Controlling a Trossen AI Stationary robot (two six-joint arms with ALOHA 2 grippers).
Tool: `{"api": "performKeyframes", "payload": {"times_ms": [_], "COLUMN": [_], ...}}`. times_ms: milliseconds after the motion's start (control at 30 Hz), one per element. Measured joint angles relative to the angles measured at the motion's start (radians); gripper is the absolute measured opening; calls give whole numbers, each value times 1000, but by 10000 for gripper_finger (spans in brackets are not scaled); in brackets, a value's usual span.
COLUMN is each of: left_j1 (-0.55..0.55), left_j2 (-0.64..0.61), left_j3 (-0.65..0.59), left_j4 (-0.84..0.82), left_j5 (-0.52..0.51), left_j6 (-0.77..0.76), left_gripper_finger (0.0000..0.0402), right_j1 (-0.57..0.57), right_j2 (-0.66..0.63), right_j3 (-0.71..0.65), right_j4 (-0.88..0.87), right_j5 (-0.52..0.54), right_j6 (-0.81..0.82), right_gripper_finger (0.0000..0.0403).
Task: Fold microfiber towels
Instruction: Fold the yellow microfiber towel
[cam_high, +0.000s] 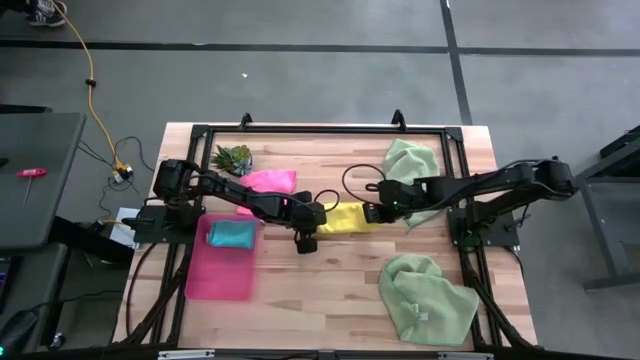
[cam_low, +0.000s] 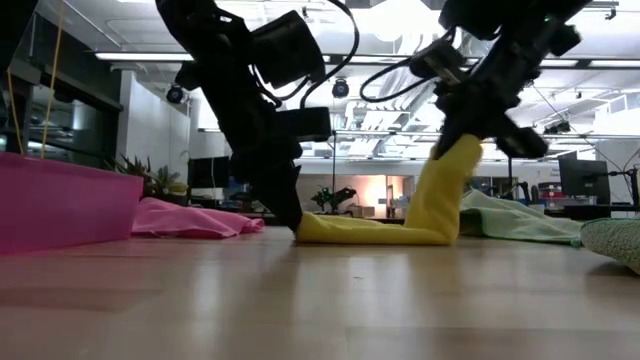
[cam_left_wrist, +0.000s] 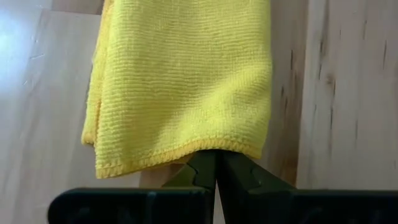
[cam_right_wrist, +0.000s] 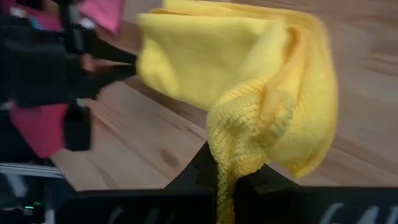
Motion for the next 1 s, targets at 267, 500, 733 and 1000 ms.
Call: {"api": "performKeyframes", "payload": {"times_ms": [267, 500, 733, 1000], "left_j1": [-5, -5, -5, -5], "left_j2": [0, 0, 0, 0], "left_j3": [0, 0, 0, 0], "left_j4": [13, 23, 38, 56], "left_j5": [3, 4, 3, 3], "left_j6": [0, 0, -5, -8], "left_gripper_finger": [0, 0, 0, 0], "right_j1": [0, 0, 0, 0], "right_j2": [111, 224, 308, 342], "right_j3": [0, 0, 0, 0], "right_j4": [195, 345, 457, 538], "right_j5": [-5, -18, -16, -4], "right_j6": [9, 28, 61, 68], "right_gripper_finger": [0, 0, 0, 5]}}
